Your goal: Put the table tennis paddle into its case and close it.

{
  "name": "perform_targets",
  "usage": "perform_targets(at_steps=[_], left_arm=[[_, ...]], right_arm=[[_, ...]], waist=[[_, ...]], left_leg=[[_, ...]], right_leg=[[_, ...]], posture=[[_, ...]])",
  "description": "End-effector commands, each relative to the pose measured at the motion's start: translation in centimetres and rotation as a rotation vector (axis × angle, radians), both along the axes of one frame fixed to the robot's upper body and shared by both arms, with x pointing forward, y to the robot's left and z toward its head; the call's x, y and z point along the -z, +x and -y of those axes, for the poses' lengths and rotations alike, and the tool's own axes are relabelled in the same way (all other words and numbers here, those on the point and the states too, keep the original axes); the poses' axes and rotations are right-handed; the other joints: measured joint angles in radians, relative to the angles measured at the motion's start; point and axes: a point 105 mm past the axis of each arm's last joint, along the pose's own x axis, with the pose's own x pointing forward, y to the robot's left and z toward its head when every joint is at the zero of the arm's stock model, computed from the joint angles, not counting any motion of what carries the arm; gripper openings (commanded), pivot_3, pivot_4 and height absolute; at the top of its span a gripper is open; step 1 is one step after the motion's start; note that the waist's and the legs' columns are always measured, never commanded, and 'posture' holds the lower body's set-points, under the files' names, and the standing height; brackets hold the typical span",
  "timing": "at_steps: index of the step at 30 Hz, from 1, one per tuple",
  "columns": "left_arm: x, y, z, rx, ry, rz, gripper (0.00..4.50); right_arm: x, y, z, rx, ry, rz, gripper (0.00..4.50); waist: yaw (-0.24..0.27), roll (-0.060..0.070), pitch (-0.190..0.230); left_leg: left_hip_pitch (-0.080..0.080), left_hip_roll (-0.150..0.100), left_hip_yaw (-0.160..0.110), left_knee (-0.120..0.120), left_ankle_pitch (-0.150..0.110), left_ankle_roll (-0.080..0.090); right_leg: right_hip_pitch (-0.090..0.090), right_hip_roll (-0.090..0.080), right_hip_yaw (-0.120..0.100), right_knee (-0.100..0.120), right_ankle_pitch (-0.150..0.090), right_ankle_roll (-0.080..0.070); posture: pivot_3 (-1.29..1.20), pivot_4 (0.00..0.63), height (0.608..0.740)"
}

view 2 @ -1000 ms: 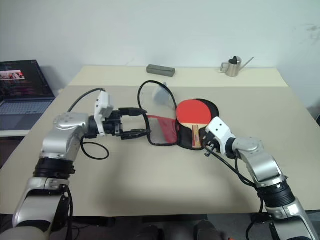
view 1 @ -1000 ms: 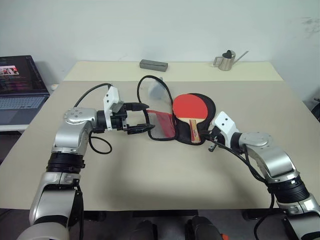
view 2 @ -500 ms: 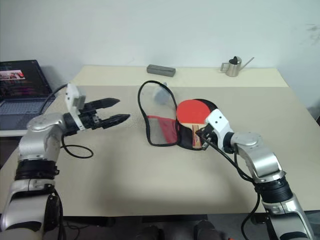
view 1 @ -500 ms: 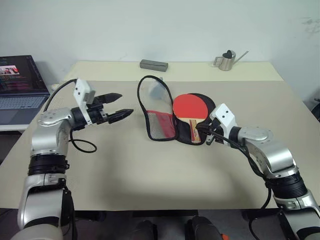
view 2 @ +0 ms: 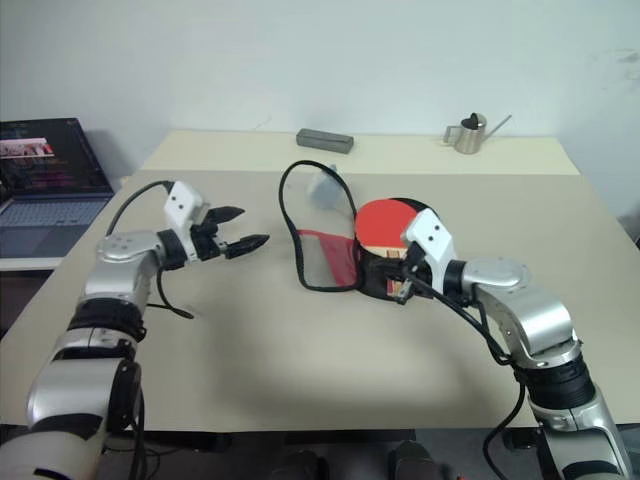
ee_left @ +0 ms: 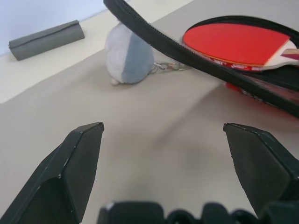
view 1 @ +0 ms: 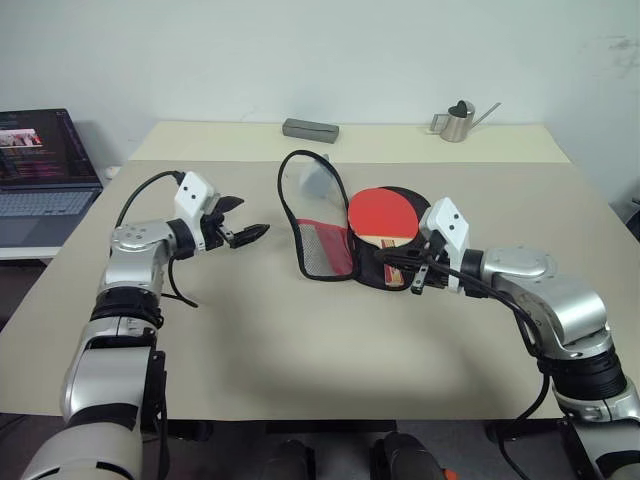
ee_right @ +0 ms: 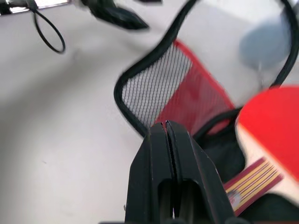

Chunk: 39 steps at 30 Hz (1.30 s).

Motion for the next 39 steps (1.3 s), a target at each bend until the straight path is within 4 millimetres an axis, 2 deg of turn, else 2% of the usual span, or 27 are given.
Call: perform_targets(at_steps=[1, 5, 9, 13, 16, 21, 27, 31, 39], left_arm=[[-0.7, 0.6, 0.7, 0.007, 0.034, 0.031, 3.57], [-0.2, 1.4, 1.3, -0.029, 0.067, 0.035, 2.20], [-0.1, 1.8, 1.5, -0.048, 0.090, 0.051, 2.20], [-0.4, 2.5, 0.9, -0.132, 0.097, 0.068, 2.20], [-0.4, 2.8, 1.4, -0.141, 0.088, 0.068, 2.20], [-1.5, 3.3, 4.5, -0.074, 0.075, 0.097, 2.20], [-2.6, 3.6, 7.9, -0.004, 0.101, 0.123, 2.20], [-3.6, 3.8, 11.3, 0.056, 0.098, 0.144, 2.20], [-2.8, 3.2, 16.5, 0.150, 0.138, 0.131, 2.20]], right_arm=[[-2.2, -0.4, 0.0, -0.012, 0.013, 0.075, 0.00], [-2.4, -0.4, 0.0, 0.001, 0.022, 0.083, 0.00], [-2.2, -0.7, 0.0, 0.006, 0.020, 0.076, 0.00], [-2.0, -1.0, 0.0, 0.014, 0.023, 0.073, 0.00], [-2.1, -1.0, 0.0, 0.023, 0.024, 0.076, 0.00], [-1.9, -1.9, 0.5, 0.010, -0.009, 0.068, 0.00], [-1.7, -2.5, 2.2, 0.053, -0.038, 0.041, 0.00], [-1.1, -3.6, 3.5, 0.112, -0.040, 0.014, 0.00], [-0.7, -5.0, 4.2, 0.223, -0.014, -0.002, 0.00]], waist=[[0.000, 0.000, 0.000], [-0.006, 0.000, 0.000], [-0.003, 0.000, 0.000], [-0.002, 0.000, 0.000], [-0.001, 0.000, 0.000], [0.002, -0.001, 0.000], [0.002, -0.001, 0.000], [0.003, -0.002, 0.000], [-0.001, -0.002, 0.000]], left_leg=[[0.000, 0.000, 0.000, 0.000, 0.000, 0.000], [0.000, 0.000, 0.000, 0.000, 0.000, 0.000], [0.000, 0.000, 0.000, 0.000, 0.000, 0.000], [0.000, 0.000, 0.000, 0.000, 0.000, 0.000], [0.000, 0.000, 0.000, 0.000, 0.000, 0.000], [-0.001, 0.000, 0.000, 0.000, 0.000, 0.000], [-0.001, 0.000, 0.000, 0.000, 0.000, 0.000], [-0.001, 0.000, 0.000, 0.000, 0.000, 0.000], [0.000, 0.000, 0.000, 0.000, 0.000, 0.000]], right_leg=[[0.000, 0.000, 0.000, 0.000, 0.000, 0.000], [-0.001, 0.000, 0.001, 0.000, 0.000, 0.000], [-0.001, 0.000, 0.000, 0.000, 0.000, 0.000], [-0.001, 0.000, 0.000, 0.000, 0.000, 0.000], [-0.001, 0.000, 0.000, 0.000, 0.000, 0.000], [-0.001, 0.000, 0.000, 0.000, 0.000, 0.000], [-0.001, 0.000, 0.000, 0.000, 0.000, 0.000], [0.000, 0.000, 0.000, 0.000, 0.000, 0.000], [0.000, 0.001, 0.001, 0.000, 0.000, 0.000]], posture=[[0.00, 0.150, 0.740], [0.00, 0.150, 0.740], [0.00, 0.150, 0.740], [0.00, 0.150, 0.740], [0.00, 0.150, 0.740], [0.00, 0.150, 0.740], [0.00, 0.150, 0.740], [0.00, 0.150, 0.740], [0.00, 0.150, 0.740]])
